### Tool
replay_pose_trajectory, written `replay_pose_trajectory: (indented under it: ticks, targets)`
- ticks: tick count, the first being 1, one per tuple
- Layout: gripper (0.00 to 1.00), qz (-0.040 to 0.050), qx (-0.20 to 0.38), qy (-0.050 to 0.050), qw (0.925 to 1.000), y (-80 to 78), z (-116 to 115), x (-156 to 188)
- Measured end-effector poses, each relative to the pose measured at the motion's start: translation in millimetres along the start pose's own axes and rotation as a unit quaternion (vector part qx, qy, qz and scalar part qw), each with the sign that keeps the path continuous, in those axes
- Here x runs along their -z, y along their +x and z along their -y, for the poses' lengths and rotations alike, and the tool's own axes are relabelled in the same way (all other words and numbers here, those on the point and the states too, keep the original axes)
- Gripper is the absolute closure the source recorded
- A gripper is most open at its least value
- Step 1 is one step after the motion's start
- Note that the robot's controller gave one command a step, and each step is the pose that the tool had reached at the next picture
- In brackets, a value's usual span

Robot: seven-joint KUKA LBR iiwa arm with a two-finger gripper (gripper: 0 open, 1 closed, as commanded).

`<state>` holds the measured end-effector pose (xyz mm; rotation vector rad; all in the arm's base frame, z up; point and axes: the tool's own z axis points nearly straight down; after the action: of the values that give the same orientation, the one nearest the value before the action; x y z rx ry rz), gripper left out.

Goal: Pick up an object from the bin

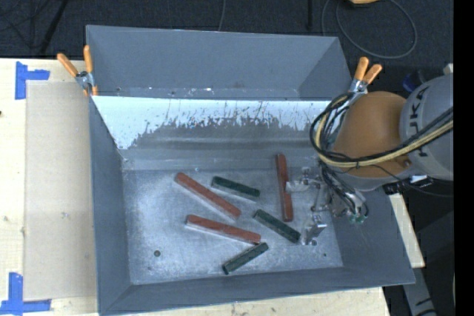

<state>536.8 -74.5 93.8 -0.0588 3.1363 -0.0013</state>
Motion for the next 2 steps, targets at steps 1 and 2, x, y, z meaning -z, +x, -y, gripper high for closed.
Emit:
replay_pose_trajectory:
  ticks: [1, 2]
  targets:
    - [1.0, 0.012, -0.087, 0.004, 0.9962, -3.5, -16.9, -12.5]
    - [1.0, 0.0117, -0.086, 0.004, 0.9962, -3.5, -17.4, -12.5]
